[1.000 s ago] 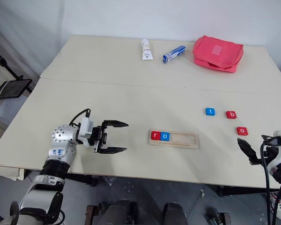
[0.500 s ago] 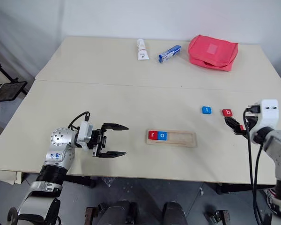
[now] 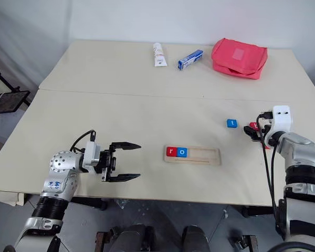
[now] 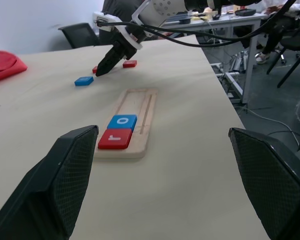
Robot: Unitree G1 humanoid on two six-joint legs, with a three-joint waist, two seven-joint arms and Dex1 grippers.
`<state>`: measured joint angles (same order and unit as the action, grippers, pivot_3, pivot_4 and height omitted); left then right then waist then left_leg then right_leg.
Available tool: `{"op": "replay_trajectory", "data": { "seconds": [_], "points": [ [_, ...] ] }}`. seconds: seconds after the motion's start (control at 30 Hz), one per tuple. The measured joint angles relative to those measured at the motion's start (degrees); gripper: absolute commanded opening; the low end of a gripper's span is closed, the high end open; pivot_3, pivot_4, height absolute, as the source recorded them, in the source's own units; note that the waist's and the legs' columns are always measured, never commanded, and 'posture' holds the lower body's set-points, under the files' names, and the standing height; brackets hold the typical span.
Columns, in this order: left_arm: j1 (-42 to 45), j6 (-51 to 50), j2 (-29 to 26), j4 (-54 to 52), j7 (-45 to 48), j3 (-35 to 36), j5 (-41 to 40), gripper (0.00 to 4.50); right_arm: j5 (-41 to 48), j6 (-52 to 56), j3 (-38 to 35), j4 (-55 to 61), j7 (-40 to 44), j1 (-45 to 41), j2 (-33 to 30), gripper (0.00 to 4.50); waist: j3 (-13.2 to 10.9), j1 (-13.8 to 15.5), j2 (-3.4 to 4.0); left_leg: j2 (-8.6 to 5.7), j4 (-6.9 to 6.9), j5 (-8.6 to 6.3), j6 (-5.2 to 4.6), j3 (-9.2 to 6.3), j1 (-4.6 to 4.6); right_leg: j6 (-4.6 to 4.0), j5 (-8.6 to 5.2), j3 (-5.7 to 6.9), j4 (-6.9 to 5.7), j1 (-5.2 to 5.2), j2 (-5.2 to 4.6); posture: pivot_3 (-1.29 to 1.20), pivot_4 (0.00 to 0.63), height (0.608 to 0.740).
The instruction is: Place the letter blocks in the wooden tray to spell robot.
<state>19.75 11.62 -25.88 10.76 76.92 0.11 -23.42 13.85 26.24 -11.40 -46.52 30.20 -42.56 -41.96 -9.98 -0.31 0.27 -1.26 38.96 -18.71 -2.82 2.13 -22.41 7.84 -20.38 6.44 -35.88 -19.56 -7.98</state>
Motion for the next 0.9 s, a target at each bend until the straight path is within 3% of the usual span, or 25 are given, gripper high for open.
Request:
{"op": "replay_trajectory", "data": {
  "seconds": [0.13,0.17,0.27,0.5,0.67,0.9],
  "points": [
    [-0.15,-0.2,-0.04,-0.88,-0.77,-0.01,0.0,4.43,-1.57,-2.82,0.02,-5.09,0.39,-2.59,0.24,4.5,0.0,0.04,0.0,0.01,0.01,0.0,0.0,-0.01,0.0,0.0,0.0,0.01,0.01,0.01,0.01,0.0,0.15,0.74],
    [-0.13,-0.2,-0.04,-0.95,-1.03,-0.01,0.0,4.47,-1.77,-3.2,0.04,-6.1,0.53,-3.22,0.28,4.31,0.0,-0.03,0.0,0.01,0.01,0.0,0.0,-0.01,0.01,0.0,0.0,0.0,0.01,0.01,0.01,0.0,0.15,0.74],
    [-0.14,-0.23,-0.04,-0.96,-1.32,-0.01,0.0,4.5,-1.86,-3.74,-0.05,-7.56,0.66,-3.98,0.49,3.61,0.0,-0.02,0.0,0.01,0.01,0.0,0.0,-0.01,0.01,0.0,0.0,0.01,0.01,0.02,0.01,0.0,0.15,0.74],
    [-0.07,-0.03,-0.11,-0.82,-1.36,-0.01,0.0,4.5,-1.56,-3.63,-0.55,-7.03,0.29,-3.63,0.81,1.46,0.0,0.23,0.0,0.0,0.03,0.0,0.0,-0.06,0.0,0.0,0.0,0.01,0.01,0.05,0.0,0.0,0.15,0.74],
    [0.83,0.6,-0.05,0.61,-0.64,-0.06,-0.01,4.5,-0.55,-2.85,-2.96,1.23,-1.59,1.94,2.16,1.46,0.0,0.26,0.0,-0.01,0.02,0.0,0.01,-0.08,0.0,0.0,0.0,0.03,-0.01,0.04,-0.01,0.0,0.15,0.74],
    [4.58,2.91,0.33,6.99,4.33,-0.2,-1.01,4.5,5.87,8.18,-9.53,44.48,-10.36,23.79,10.46,1.46,0.01,0.3,0.03,0.03,-0.04,-0.02,0.05,-0.07,-0.07,0.0,0.0,0.06,-0.03,-0.08,0.02,0.0,0.15,0.74]
  ]
}}
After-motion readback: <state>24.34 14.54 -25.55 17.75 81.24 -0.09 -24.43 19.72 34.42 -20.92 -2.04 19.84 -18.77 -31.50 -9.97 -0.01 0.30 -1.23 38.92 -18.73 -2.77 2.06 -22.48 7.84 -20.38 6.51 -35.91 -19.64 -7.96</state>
